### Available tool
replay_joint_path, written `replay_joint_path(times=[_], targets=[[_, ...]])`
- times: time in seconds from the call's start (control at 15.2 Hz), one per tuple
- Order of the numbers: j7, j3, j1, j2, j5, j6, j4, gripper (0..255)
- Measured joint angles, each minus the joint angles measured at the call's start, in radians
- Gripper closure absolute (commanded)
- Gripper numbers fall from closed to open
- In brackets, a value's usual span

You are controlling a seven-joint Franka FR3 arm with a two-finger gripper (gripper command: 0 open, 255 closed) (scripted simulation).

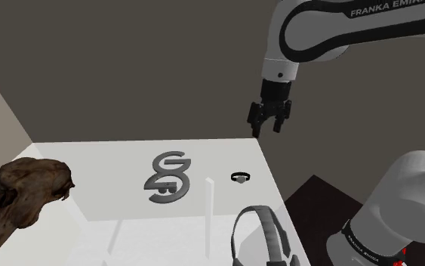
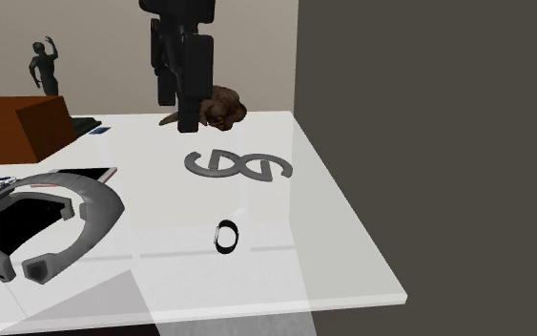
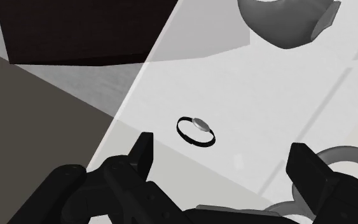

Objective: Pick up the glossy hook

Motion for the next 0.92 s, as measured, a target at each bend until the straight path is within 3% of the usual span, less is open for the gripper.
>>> replay_joint_path(times=[0.53, 0.92], targets=[[0.063, 0.099, 0.057, 0.203, 0.079, 0.256, -0.001, 0], [0.112, 0.167, 0.089, 0.421, 0.099, 0.445, 0.072, 0]])
